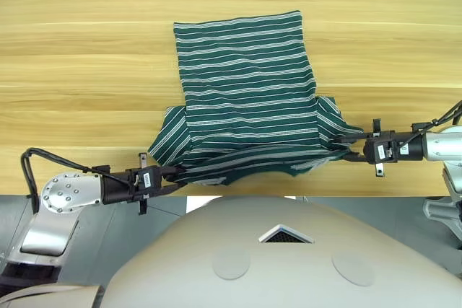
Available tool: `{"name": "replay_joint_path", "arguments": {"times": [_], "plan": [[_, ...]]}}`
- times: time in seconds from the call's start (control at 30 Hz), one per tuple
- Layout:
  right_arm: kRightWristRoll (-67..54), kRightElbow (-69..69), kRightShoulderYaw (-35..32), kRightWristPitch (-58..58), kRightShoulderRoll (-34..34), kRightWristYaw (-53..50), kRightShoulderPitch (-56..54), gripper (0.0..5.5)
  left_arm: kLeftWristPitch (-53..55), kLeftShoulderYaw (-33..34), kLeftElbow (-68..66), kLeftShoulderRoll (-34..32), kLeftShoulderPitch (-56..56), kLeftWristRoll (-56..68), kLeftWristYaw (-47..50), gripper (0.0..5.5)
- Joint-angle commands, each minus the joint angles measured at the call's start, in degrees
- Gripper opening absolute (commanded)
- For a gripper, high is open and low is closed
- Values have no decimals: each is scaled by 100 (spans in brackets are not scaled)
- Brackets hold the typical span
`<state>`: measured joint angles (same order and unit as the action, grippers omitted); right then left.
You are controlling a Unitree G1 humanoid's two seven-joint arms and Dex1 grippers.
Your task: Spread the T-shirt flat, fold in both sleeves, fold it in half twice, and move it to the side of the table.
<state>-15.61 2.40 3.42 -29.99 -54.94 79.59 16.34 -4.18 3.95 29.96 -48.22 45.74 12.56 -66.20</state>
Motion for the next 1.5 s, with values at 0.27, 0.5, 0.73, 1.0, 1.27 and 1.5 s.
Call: {"name": "replay_joint_path", "arguments": {"times": [0.27,0.5,0.73,1.0,1.27,1.5], "plan": [[-1291,1559,727,1082,186,1289,-3585,216,398,1878,-337,-323,-479,1379,-375,244],[-258,3392,2479,1413,2314,1285,-5073,216,365,1905,-1009,1133,-1133,1243,1387,244],[1392,6091,2689,580,4105,-536,-5695,216,1171,1636,-641,2591,-610,1582,2968,244],[2750,7164,2794,298,4654,-3489,-5821,216,2223,2129,-355,3000,-695,1928,4346,244],[2754,7193,2357,-4,4519,-3525,-5868,216,2581,1571,-433,3359,-811,1822,4623,244],[2633,7051,2111,-444,4394,-2396,-5728,216,3118,1211,-639,3765,-766,1909,4916,244]]}}
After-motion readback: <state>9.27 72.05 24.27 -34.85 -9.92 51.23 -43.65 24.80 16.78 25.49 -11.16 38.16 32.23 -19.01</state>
